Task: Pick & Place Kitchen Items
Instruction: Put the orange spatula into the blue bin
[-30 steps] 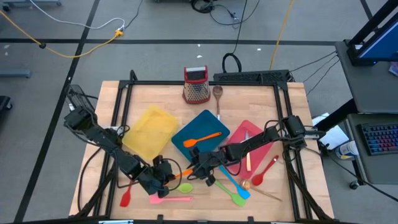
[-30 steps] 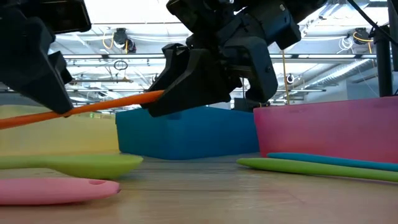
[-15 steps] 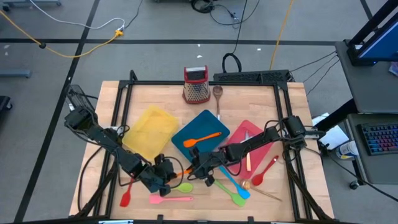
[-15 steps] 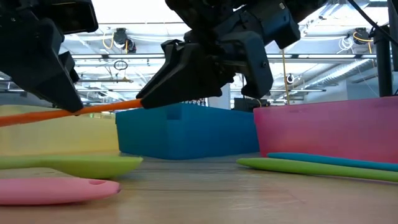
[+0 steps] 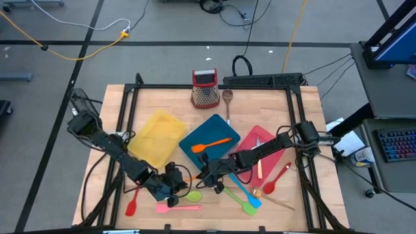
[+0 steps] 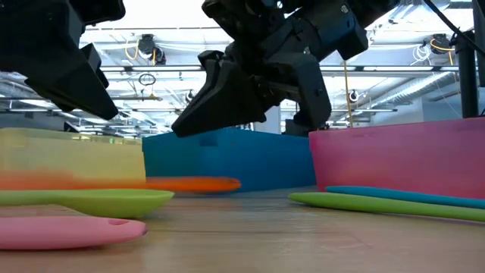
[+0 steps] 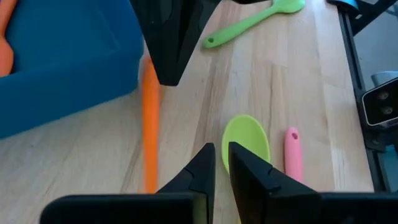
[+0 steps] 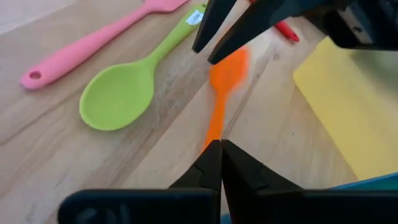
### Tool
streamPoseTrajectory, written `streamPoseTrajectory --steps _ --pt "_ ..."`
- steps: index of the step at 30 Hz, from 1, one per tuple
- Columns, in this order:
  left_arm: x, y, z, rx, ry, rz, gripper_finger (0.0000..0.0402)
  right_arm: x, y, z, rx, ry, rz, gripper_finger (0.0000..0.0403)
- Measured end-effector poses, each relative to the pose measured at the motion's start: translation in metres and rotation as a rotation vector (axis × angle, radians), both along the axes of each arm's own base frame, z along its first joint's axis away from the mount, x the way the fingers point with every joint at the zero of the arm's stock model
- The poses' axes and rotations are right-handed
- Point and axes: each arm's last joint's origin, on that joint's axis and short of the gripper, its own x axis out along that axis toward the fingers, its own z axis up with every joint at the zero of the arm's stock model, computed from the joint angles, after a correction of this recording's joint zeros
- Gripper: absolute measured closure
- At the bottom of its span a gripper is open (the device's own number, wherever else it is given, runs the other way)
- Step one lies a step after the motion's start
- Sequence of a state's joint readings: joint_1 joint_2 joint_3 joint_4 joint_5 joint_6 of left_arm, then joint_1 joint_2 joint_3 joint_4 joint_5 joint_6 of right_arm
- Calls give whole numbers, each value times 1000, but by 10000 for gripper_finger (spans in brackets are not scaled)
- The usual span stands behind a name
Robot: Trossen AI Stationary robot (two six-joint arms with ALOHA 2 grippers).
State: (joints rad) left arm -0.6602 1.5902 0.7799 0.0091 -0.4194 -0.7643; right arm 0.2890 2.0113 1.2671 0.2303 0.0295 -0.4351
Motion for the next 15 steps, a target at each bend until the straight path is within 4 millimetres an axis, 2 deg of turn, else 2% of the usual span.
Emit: streamPoseTrajectory --steps 11,15 --pt "-5 2 -5 24 76 -30 356 -1 5 0 72 19 55 393" --pt "-8 9 -10 76 156 -28 329 -2 6 2 79 16 52 369"
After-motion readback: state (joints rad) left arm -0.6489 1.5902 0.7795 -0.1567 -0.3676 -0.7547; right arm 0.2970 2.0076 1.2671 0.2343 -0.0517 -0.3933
